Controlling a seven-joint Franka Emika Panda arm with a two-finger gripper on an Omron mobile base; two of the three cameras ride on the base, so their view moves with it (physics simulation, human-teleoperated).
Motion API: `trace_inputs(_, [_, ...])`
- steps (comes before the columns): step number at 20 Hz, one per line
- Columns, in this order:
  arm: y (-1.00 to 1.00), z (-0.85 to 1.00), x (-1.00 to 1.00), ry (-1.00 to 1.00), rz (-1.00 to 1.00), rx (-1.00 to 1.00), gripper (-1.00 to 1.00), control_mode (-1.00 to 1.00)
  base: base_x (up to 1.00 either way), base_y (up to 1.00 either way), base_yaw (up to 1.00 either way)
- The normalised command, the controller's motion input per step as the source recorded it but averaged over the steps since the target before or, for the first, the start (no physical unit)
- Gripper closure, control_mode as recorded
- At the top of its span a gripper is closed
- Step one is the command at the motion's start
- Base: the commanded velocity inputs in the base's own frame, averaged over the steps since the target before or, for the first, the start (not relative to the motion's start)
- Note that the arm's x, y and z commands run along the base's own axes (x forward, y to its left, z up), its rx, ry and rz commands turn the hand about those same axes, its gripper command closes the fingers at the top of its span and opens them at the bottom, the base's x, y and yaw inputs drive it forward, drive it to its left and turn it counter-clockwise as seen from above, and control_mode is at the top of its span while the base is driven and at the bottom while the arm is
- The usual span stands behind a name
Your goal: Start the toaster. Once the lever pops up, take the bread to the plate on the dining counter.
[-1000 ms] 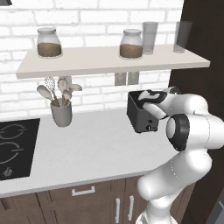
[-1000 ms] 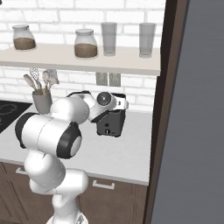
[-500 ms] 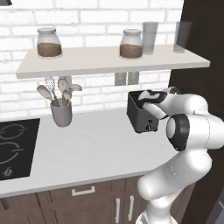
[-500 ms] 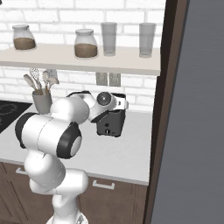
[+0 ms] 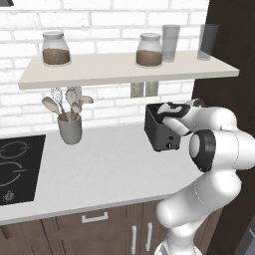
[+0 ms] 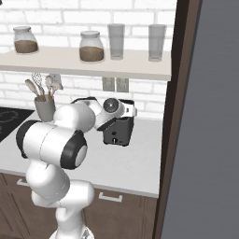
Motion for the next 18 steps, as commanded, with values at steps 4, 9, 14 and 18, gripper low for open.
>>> trace_inputs(4, [0.00,0.00,0.00,0.00,0.00,0.00,-1.00,-1.00,0.00,0.00,0.00])
trace_inputs(9, [0.00,0.00,0.00,0.00,0.00,0.00,-1.00,-1.00,0.00,0.00,0.00])
trace_inputs(14, [0.00,0.00,0.00,0.00,0.00,0.00,-1.00,-1.00,0.00,0.00,0.00])
trace_inputs(18, [0.00,0.00,0.00,0.00,0.00,0.00,-1.00,-1.00,0.00,0.00,0.00])
